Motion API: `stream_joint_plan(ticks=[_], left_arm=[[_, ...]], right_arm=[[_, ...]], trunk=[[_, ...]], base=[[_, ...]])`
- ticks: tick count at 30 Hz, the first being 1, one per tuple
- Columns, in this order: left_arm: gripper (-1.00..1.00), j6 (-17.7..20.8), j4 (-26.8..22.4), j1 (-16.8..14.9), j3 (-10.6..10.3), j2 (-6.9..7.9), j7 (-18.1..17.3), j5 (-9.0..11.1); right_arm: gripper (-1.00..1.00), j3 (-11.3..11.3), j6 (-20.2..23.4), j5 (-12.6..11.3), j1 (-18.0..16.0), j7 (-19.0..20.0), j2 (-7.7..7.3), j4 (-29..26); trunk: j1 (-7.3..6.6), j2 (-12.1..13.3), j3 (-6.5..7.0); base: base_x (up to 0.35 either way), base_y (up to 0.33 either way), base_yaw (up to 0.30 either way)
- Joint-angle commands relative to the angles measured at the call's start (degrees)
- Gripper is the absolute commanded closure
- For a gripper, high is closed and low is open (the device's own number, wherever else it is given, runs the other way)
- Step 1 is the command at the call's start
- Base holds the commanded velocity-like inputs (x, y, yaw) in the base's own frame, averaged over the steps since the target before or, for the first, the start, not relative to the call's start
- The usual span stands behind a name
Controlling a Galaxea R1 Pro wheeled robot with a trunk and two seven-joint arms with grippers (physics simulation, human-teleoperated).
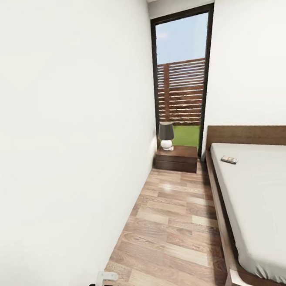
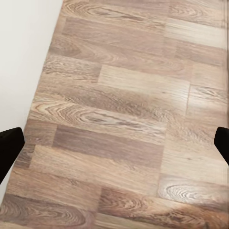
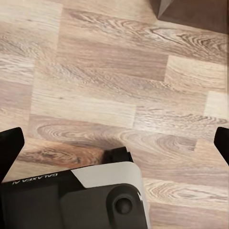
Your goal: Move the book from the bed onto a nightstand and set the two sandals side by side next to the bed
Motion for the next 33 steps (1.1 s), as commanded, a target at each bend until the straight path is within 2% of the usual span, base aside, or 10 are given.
stream_joint_plan(ticks=[1,10,19,30,33], left_arm=[[-1.00,-0.1,0.0,0.0,-0.5,0.05,-0.1,0.6],[-1.00,-0.1,0.0,0.0,-0.5,0.06,-0.2,0.4],[-1.00,-0.1,0.0,0.0,-0.5,0.05,-0.1,-1.2],[-1.00,0.0,0.0,0.0,-0.4,0.05,-0.1,-1.6],[-1.00,0.1,0.0,0.0,-0.4,0.05,-0.1,-1.7]], right_arm=[[-1.00,-0.3,0.2,-0.4,0.0,-0.2,0.05,-0.1],[-1.00,-0.2,0.2,-0.4,0.0,-0.2,0.11,-0.1],[-1.00,-0.2,0.3,-0.4,0.0,-0.2,0.09,-0.1],[-1.00,-0.2,0.3,-0.4,0.0,-0.3,0.11,-0.1],[-1.00,-0.2,0.3,-0.4,0.0,-0.3,0.12,-0.1]], trunk=[[-0.21,0.3,0.08],[-2.18,3.9,1.70],[-4.16,7.5,3.31],[-6.57,12.0,5.29],[-6.57,12.0,5.29]], base=[[0.000,0.000,-0.152],[0.000,0.000,-0.082],[0.000,0.000,-0.017],[0.000,0.000,-0.003],[0.000,0.000,0.000]])
